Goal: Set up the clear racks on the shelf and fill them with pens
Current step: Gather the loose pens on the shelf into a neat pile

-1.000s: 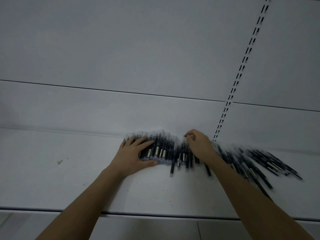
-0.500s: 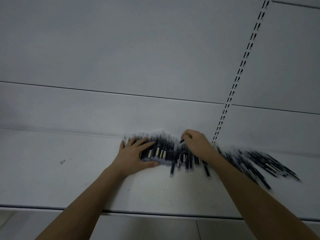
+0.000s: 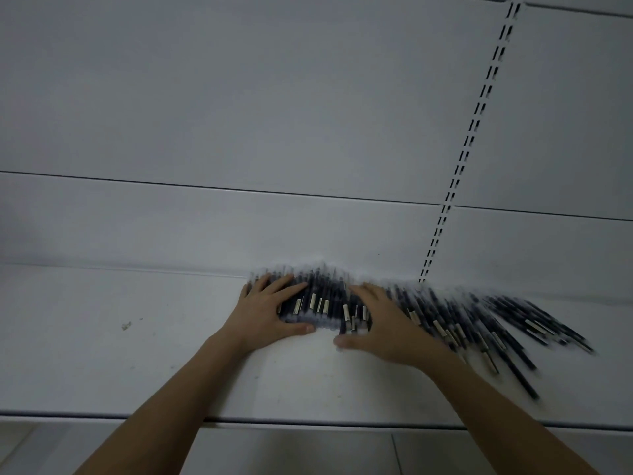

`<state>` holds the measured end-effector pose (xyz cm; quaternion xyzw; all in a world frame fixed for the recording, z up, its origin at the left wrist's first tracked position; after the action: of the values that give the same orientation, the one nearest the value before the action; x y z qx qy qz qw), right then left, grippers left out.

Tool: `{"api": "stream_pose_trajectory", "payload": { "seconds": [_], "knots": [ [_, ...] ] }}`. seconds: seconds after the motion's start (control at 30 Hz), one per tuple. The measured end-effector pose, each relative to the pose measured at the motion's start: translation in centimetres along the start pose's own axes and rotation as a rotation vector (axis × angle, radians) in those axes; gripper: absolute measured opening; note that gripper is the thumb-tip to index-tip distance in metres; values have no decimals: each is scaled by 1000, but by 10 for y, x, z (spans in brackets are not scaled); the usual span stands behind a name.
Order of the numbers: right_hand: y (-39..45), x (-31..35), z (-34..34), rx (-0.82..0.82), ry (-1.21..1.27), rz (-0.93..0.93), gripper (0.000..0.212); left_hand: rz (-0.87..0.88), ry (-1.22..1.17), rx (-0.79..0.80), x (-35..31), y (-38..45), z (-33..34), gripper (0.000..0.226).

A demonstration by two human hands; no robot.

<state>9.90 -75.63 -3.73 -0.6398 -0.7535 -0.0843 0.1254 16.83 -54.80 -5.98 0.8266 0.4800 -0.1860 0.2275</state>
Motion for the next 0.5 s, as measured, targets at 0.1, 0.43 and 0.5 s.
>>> {"api": "stream_pose_trajectory", "payload": {
  "seconds": [0.1,0.43,0.5],
  "knots": [
    [-1,5,17,-8,-27,-10,107,22,-1,26,-2,0,4,108],
    [8,-22,16,-212,-55,71,69,20,62,49,-30,12,15,116],
    [9,-21,15,-224,-46,54,71,18,79,-2,-30,14,16,117]
  ]
}}
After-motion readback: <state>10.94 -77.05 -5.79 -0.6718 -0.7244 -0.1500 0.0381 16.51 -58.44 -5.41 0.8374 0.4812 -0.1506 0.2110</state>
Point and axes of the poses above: each hand's wrist, its own y-axis towards the middle knuckle, its own z-axis out of the palm, x = y × z, the point moved 7 cm from there along y, towards the middle knuckle, and after that the axes turned 13 degrees about -y, right-handed, at the moved point
